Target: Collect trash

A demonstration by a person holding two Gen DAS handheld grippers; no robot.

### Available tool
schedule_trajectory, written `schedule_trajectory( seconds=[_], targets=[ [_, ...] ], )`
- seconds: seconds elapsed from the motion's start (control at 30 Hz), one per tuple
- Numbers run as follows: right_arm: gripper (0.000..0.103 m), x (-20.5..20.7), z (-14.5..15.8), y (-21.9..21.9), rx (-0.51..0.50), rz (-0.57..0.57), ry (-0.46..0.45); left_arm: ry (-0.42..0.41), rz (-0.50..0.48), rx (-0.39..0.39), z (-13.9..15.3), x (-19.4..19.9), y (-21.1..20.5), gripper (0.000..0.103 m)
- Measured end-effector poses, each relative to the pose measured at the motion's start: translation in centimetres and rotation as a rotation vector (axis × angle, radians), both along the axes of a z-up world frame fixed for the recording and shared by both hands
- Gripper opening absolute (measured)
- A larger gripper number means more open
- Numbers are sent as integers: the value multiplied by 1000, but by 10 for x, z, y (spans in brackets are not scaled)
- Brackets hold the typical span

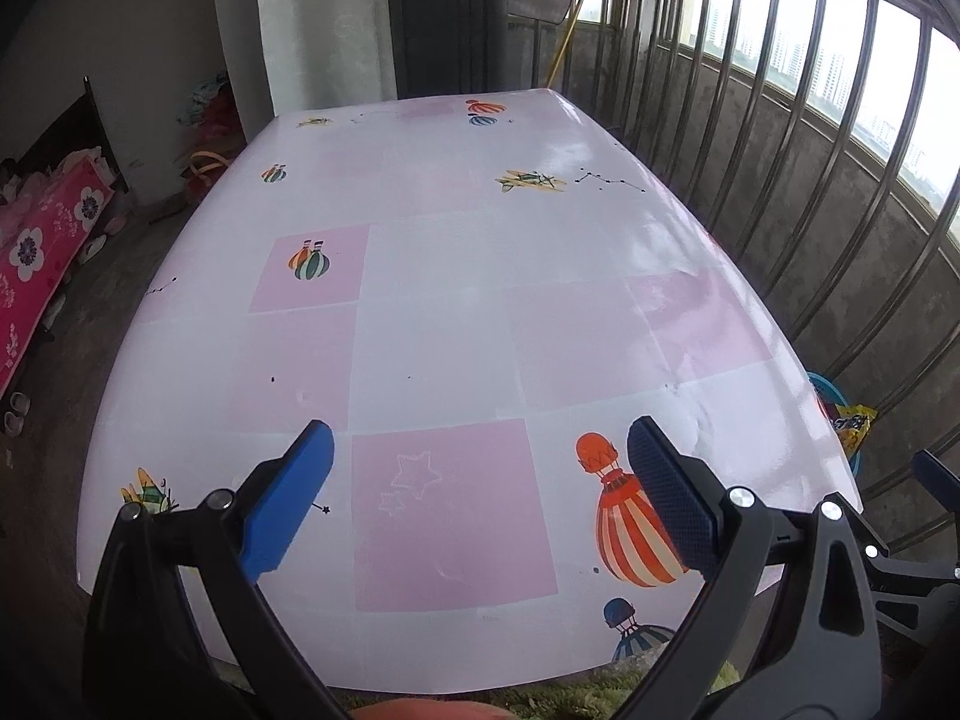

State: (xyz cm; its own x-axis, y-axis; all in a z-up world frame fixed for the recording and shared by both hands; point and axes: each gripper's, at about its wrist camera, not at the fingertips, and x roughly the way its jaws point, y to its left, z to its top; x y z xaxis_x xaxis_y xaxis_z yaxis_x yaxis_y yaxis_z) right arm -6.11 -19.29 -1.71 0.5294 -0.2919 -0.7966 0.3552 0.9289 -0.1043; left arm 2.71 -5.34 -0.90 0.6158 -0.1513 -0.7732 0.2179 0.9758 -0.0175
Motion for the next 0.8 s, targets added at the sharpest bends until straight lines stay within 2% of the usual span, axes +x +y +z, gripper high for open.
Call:
schedule_trajectory(
  seconds=[0.8],
  targets=[
    [96,-6,0,-29,-19,-94,4,51,-82,22,-8,-8,-21,94]
  ],
)
